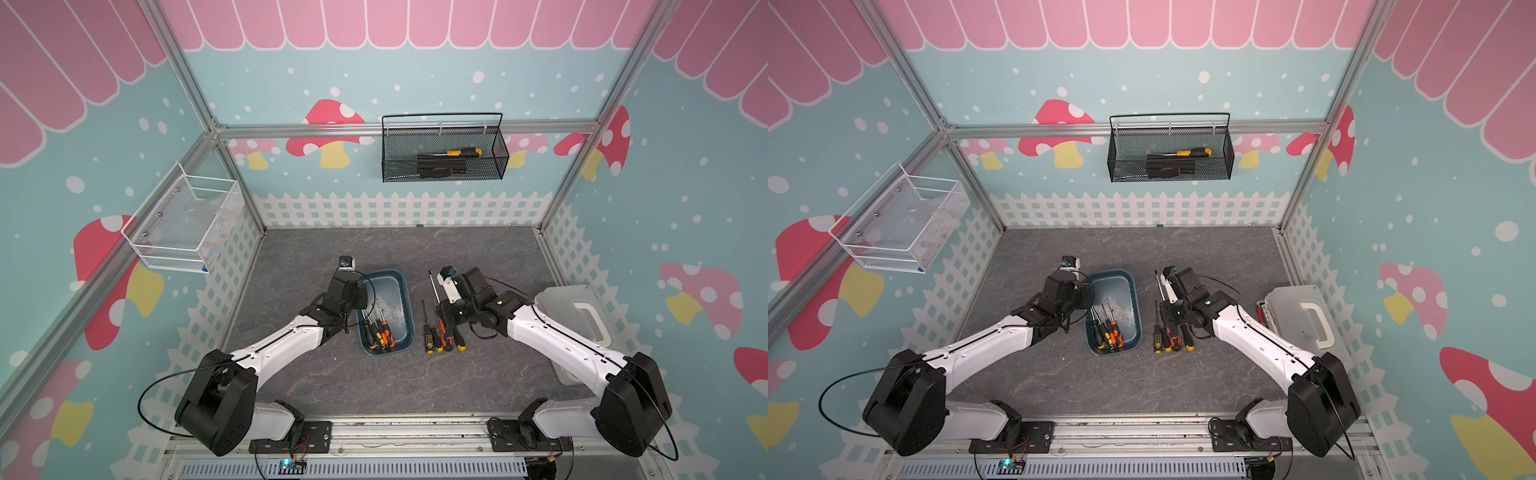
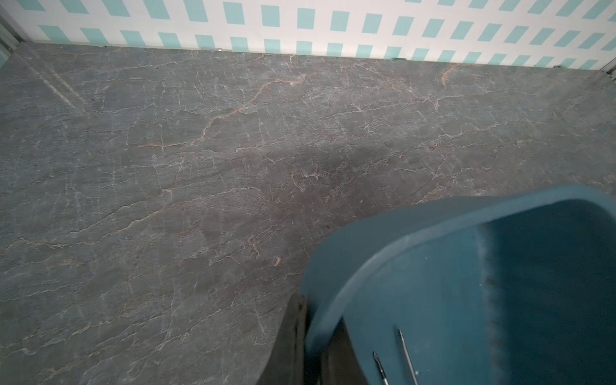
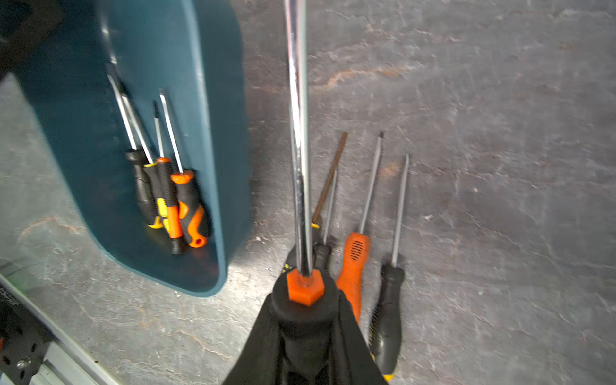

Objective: Take out the screwdriver from the storage box
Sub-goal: Place the screwdriver at the center of the board.

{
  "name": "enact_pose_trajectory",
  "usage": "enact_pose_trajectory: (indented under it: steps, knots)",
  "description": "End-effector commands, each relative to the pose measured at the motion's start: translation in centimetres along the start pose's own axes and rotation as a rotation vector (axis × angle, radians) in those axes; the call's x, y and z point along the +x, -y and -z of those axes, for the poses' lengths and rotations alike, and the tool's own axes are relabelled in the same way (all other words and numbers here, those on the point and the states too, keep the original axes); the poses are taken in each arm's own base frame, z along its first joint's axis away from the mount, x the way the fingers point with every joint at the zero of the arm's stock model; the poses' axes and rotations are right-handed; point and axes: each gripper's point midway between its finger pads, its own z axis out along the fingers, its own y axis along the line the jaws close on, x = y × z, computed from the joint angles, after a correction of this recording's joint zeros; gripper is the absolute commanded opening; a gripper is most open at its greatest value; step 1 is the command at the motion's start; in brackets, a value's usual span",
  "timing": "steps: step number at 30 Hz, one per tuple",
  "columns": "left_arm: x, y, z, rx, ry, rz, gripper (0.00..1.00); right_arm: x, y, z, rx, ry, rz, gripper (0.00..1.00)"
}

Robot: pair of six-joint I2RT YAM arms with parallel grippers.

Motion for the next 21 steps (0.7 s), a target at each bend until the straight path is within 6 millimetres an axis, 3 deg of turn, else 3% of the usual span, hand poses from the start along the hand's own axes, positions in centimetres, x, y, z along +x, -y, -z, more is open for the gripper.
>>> enact_pose_trajectory:
  steps: [1, 13, 21]
  knots:
    - [-0.2, 0.2, 0.0, 0.021, 0.016, 0.003, 0.0, 1.3, 2.4, 0.2, 0.074, -0.041, 0.004, 0.0]
    - [-0.3, 0.2, 0.0, 0.02, 0.019, 0.0, 0.0, 4.0, 7.9, -2.3, 0.15, -0.151, -0.096, 0.0]
    - [-0.3, 0.3, -0.1, 0.027, 0.018, 0.007, 0.0, 5.1, 8.7, -3.6, 0.125, -0.182, -0.142, 0.0]
